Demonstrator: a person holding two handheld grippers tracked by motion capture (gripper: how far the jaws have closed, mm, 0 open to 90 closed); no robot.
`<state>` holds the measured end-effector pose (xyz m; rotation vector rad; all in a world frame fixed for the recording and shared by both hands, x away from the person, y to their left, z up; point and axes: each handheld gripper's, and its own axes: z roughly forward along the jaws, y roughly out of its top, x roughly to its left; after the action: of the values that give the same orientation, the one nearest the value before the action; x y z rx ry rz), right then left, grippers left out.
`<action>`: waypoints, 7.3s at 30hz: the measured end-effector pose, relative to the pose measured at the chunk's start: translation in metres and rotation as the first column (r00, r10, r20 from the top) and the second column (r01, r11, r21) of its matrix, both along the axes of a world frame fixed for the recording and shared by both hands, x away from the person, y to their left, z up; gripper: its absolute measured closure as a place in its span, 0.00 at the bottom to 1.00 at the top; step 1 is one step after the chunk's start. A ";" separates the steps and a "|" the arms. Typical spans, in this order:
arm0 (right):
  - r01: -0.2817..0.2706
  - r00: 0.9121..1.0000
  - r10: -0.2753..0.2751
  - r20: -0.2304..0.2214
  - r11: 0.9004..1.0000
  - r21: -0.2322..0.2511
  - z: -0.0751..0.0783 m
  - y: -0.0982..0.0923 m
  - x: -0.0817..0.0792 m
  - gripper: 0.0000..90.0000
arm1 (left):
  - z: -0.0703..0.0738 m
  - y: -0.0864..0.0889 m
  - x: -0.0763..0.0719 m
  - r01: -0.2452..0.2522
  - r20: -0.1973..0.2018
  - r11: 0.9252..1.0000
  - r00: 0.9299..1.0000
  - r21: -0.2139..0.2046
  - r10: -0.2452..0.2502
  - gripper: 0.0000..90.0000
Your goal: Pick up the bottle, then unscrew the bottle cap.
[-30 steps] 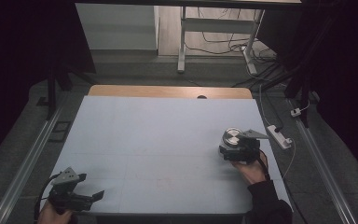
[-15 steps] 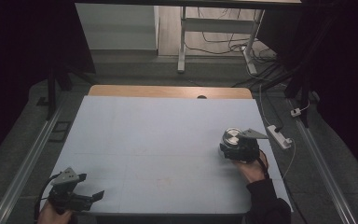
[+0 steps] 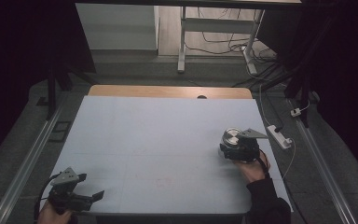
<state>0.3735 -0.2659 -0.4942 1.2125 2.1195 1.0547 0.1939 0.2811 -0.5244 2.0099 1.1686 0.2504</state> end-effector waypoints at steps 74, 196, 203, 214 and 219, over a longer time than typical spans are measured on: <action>-0.489 0.872 0.489 -0.001 0.871 0.056 0.010 0.157 -0.071 0.16 | 0.000 0.002 0.000 -0.003 -0.002 1.000 1.000 -0.017 0.003 0.00; -0.566 0.825 0.566 0.007 0.824 0.033 0.015 0.163 -0.072 0.16 | 0.079 -0.186 0.105 0.535 0.252 0.843 0.811 0.043 -0.528 0.22; -0.591 0.806 0.591 0.021 0.805 0.047 0.019 0.162 -0.074 0.16 | 0.088 -0.161 0.117 0.619 0.277 0.780 0.769 -0.094 -0.577 0.08; -0.715 0.699 0.716 0.006 0.698 0.037 0.017 0.172 -0.083 0.16 | 0.087 -0.159 0.113 0.772 0.240 0.631 0.600 0.078 -0.763 0.16; -0.708 0.706 0.708 -0.001 0.705 0.038 0.018 0.172 -0.083 0.16 | 0.084 -0.163 0.109 0.763 0.256 0.638 0.599 0.105 -0.759 0.23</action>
<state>0.2902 -0.0943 -0.4766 0.3612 2.6633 1.3852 0.3028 0.1183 -0.4405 2.1799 0.0510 0.0708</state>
